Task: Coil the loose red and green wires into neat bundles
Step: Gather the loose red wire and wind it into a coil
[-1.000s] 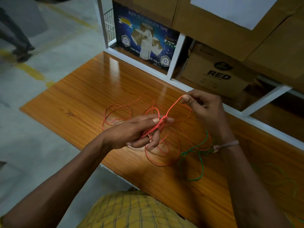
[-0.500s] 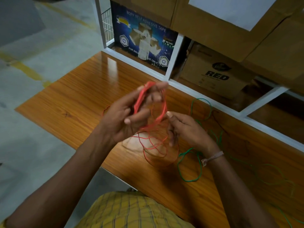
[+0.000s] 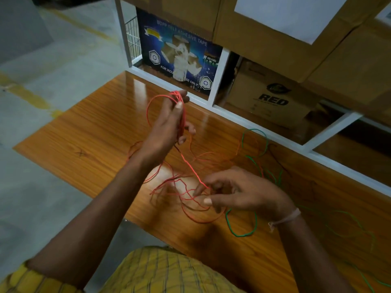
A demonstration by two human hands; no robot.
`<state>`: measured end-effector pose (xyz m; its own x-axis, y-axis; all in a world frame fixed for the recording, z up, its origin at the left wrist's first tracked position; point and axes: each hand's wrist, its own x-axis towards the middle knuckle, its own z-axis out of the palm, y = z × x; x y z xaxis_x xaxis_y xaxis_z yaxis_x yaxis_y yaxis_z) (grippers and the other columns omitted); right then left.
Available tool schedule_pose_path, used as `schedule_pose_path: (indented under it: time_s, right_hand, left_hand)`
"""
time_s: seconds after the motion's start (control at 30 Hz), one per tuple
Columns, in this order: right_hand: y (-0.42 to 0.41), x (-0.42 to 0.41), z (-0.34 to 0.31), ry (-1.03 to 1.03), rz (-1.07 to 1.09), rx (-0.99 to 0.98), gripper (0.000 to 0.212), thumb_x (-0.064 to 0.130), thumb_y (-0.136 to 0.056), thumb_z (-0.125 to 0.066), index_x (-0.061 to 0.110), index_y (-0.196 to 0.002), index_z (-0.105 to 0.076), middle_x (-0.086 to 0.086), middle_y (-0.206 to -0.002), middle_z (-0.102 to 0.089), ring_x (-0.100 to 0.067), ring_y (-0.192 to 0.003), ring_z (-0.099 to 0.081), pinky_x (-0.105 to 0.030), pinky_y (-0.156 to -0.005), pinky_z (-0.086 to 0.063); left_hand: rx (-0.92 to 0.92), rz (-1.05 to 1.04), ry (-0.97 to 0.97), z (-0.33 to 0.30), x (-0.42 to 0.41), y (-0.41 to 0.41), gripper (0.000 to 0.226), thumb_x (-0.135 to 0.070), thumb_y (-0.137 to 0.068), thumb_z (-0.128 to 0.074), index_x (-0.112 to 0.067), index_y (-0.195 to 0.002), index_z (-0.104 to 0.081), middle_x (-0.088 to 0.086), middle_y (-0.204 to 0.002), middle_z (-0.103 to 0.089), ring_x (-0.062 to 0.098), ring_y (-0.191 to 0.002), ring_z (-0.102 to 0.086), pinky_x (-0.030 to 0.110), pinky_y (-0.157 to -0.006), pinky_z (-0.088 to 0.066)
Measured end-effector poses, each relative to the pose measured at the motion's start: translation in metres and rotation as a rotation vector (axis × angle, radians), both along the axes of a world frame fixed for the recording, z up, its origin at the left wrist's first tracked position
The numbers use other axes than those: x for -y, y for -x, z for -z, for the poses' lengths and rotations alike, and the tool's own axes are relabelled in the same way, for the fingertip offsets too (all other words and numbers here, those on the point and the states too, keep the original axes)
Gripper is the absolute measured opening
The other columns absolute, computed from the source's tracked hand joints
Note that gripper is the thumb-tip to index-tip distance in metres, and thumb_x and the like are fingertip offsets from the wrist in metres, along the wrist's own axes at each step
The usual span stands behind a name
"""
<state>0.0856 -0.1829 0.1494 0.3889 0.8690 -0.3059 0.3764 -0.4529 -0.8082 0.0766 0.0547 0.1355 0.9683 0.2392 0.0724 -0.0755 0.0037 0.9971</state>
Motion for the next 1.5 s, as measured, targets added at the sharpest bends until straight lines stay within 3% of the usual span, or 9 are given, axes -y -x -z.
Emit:
schedule_pose_path:
  time_s: [0.17,0.3,0.43,0.63,0.73,0.87,1.17,1.3,1.5]
  right_hand:
    - [-0.014,0.017,-0.030,-0.201,0.022,-0.138,0.013,0.009,-0.099,-0.071,0.005,-0.111,-0.074,-0.010,-0.079,-0.073,-0.011,-0.064,-0.068,-0.022,-0.061,-0.053]
    - [-0.036,0.037,-0.039,-0.383,0.206,-0.104,0.018,0.017,-0.098,-0.066,0.003,-0.106,-0.073,-0.021,-0.067,-0.062,-0.016,-0.048,-0.054,-0.023,-0.047,-0.044]
    - [-0.057,0.040,-0.033,-0.605,0.453,-0.150,0.018,0.010,-0.104,-0.053,-0.001,-0.095,-0.065,0.003,-0.051,-0.045,-0.015,-0.038,-0.029,-0.027,-0.048,-0.042]
    - [-0.075,0.021,0.015,-0.420,0.728,0.029,0.020,0.024,-0.103,-0.068,0.009,-0.091,-0.069,-0.012,-0.064,-0.041,-0.005,-0.043,-0.034,-0.021,-0.042,-0.031]
    - [-0.070,0.019,0.039,-0.283,0.761,0.122,0.026,0.024,-0.103,-0.068,0.000,-0.091,-0.068,0.013,-0.061,-0.055,0.004,-0.053,-0.046,-0.013,-0.055,-0.038]
    - [-0.054,0.016,0.058,-0.110,0.675,0.169,0.033,0.035,-0.106,-0.063,0.010,-0.085,-0.073,-0.018,-0.075,-0.063,-0.009,-0.067,-0.052,-0.030,-0.066,-0.038]
    - [0.003,-0.017,0.049,0.032,0.457,-0.163,0.032,0.036,-0.113,-0.046,0.017,-0.109,-0.071,0.000,-0.058,-0.052,-0.020,-0.038,-0.053,-0.028,-0.041,-0.045]
    - [0.012,-0.019,0.033,0.001,0.286,-0.364,0.023,0.026,-0.113,-0.047,0.023,-0.136,-0.048,-0.008,-0.065,-0.062,-0.028,-0.048,-0.065,-0.029,-0.048,-0.054]
    - [0.004,0.002,0.006,-0.165,-0.096,-0.534,0.029,-0.004,-0.106,-0.053,-0.009,-0.135,-0.050,-0.040,-0.085,-0.069,-0.037,-0.095,-0.074,-0.048,-0.093,-0.057]
  left_hand:
    - [-0.017,0.177,-0.510,0.025,0.000,0.002,0.042,-0.041,-0.116,-0.036,-0.029,-0.157,-0.036,0.008,-0.139,-0.053,0.021,-0.085,-0.073,0.029,-0.077,-0.050]
    - [-0.124,0.439,-0.350,0.018,0.005,0.019,0.040,-0.038,-0.116,-0.038,-0.030,-0.155,-0.038,0.004,-0.122,-0.064,0.019,-0.063,-0.064,0.026,-0.055,-0.049]
    - [-0.232,0.682,0.030,0.018,0.018,0.039,0.039,-0.033,-0.116,-0.034,-0.025,-0.153,-0.043,0.017,-0.126,-0.069,0.013,-0.048,-0.046,0.021,-0.043,-0.029]
    - [-0.213,0.750,0.567,0.023,0.033,0.052,0.048,-0.023,-0.110,-0.031,-0.003,-0.152,-0.047,0.022,-0.111,-0.063,0.001,-0.040,-0.033,0.024,-0.042,-0.012]
    - [-0.184,0.728,0.616,0.019,0.031,0.051,0.047,-0.018,-0.109,-0.030,-0.008,-0.149,-0.051,0.017,-0.110,-0.065,0.000,-0.039,-0.035,0.029,-0.045,-0.008]
    - [-0.114,0.658,0.645,0.010,0.026,0.048,0.049,-0.009,-0.110,-0.023,-0.001,-0.150,-0.049,0.017,-0.111,-0.067,0.002,-0.039,-0.037,0.024,-0.040,-0.013]
    - [-0.092,0.308,0.669,-0.006,0.023,0.017,0.047,-0.029,-0.117,-0.027,-0.007,-0.152,-0.050,0.018,-0.131,-0.067,0.009,-0.049,-0.049,0.016,-0.039,-0.027]
    - [-0.043,0.128,0.473,-0.005,0.024,0.000,0.043,-0.032,-0.117,-0.030,-0.014,-0.154,-0.044,0.012,-0.134,-0.063,0.017,-0.064,-0.059,0.020,-0.043,-0.035]
    - [0.033,-0.038,-0.444,0.015,-0.003,-0.014,0.043,-0.035,-0.116,-0.032,-0.028,-0.159,-0.036,0.007,-0.139,-0.054,0.017,-0.084,-0.070,0.039,-0.082,-0.053]
